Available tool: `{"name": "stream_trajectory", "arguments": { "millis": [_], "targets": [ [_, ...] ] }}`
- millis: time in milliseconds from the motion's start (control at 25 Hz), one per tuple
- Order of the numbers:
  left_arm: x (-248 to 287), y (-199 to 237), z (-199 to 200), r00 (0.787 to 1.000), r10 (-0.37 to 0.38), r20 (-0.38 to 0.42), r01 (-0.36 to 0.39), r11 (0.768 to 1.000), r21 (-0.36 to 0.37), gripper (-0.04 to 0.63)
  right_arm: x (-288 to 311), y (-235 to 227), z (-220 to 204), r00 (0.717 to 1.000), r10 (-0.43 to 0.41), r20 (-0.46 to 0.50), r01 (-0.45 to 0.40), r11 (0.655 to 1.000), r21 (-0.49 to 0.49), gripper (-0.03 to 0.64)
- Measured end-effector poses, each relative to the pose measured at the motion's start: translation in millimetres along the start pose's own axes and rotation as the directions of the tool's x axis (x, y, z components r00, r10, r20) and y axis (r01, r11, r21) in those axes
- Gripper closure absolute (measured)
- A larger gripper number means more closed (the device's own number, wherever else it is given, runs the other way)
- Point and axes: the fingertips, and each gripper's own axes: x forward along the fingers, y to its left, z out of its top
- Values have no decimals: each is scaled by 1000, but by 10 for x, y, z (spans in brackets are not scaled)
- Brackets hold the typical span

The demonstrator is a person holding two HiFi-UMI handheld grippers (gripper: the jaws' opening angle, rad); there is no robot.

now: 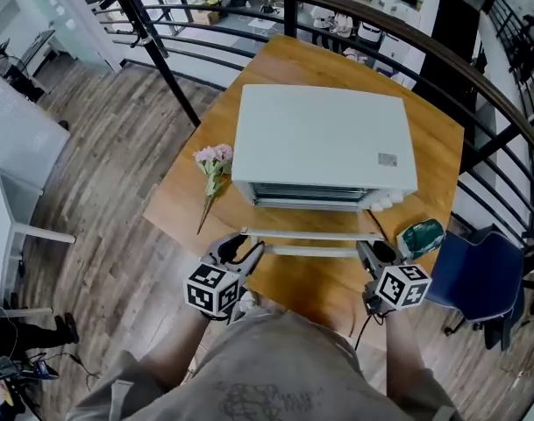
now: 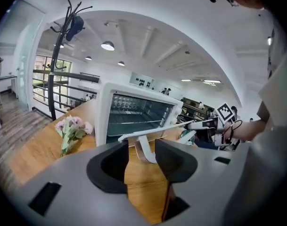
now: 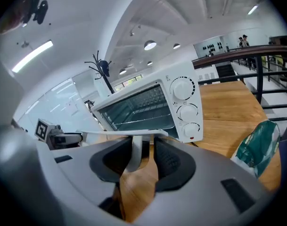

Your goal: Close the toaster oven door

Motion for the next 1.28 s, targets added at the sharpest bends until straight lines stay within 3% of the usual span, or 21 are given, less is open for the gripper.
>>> {"name": "stream_trajectory", "arguments": {
  "millis": [280, 560, 800, 1080, 1280],
  "targets": [
    [67, 105, 325, 999, 3, 42, -1, 999, -42, 405, 135, 12, 294, 995, 59, -81, -50, 993, 104, 451],
    [152, 176, 568, 997, 31, 70, -29, 999, -41, 414, 242, -37, 516, 979, -39, -202, 64, 991, 121, 456],
    [216, 169, 724, 997, 50, 65, -52, 998, 36, 447, 308, -49, 644, 970, -41, -240, 81, 984, 161, 456],
    [278, 200, 814, 994, 54, 91, -56, 998, 13, 454, 358, -76, 720, 947, -78, -310, 133, 978, 162, 469],
    [343, 255, 953, 989, 83, 122, -88, 995, 38, 457, 324, -43, 890, 942, -83, -324, 145, 974, 171, 461]
  ]
}}
